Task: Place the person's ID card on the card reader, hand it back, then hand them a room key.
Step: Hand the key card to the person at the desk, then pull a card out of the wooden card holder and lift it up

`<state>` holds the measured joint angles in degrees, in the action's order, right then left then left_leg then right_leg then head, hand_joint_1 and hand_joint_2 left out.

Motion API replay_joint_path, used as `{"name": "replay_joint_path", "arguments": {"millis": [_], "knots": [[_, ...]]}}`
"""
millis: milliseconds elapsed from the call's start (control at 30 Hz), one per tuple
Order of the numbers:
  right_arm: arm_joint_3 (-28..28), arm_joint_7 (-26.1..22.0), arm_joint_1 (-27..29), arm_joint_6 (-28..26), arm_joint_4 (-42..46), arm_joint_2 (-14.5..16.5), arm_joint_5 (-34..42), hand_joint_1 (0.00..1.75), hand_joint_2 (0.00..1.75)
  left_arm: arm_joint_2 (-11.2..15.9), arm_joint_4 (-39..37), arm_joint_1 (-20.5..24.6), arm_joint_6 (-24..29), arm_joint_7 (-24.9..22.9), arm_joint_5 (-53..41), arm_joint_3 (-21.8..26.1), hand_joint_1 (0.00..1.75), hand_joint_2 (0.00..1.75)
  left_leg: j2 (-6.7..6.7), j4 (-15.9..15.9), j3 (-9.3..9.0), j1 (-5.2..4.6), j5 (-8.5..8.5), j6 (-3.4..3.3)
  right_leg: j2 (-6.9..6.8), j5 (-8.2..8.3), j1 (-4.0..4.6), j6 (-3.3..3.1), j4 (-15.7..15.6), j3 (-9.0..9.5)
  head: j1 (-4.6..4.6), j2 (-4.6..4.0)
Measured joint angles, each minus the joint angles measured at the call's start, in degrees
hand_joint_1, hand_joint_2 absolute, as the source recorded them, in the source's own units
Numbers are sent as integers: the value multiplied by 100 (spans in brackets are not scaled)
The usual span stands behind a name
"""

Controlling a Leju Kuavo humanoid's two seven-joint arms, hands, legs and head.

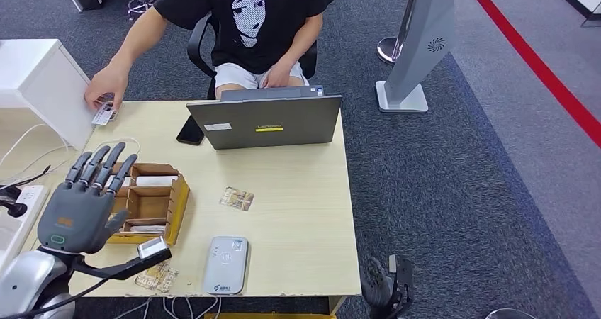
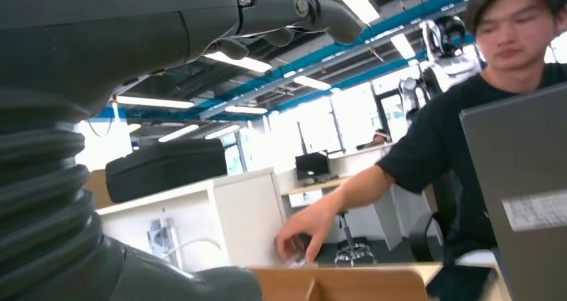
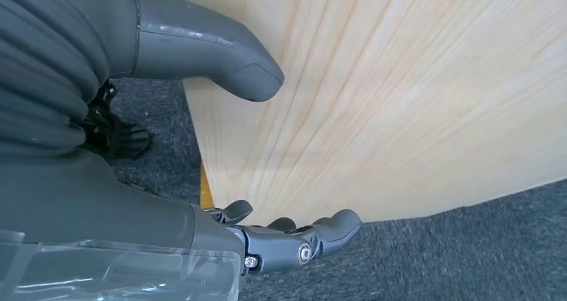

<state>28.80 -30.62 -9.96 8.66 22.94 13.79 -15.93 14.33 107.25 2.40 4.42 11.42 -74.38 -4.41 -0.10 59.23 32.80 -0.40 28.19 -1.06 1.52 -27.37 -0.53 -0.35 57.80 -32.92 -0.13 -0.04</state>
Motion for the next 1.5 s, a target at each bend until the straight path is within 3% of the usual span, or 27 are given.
{"name": "replay_joint_path", "arguments": {"millis": [200,500,1500], "knots": [[118,-7,43,-2,73,-19,32,0,175,200,147,-680,197,-36,-230,-126,0,175,-3,0,1,0,0,0,-4,0,-1,1,-1,0,-2,0],[217,-7,65,8,122,-31,26,0,175,258,222,-944,265,-89,-81,-175,0,175,-7,1,2,-1,0,-1,-8,1,-1,2,-1,2,-1,0],[250,-1,59,163,129,-28,-211,0,175,219,-1218,-588,63,-55,-89,379,0,175,-18,1,6,0,-2,-1,-19,0,-2,2,-1,2,-1,0]]}}
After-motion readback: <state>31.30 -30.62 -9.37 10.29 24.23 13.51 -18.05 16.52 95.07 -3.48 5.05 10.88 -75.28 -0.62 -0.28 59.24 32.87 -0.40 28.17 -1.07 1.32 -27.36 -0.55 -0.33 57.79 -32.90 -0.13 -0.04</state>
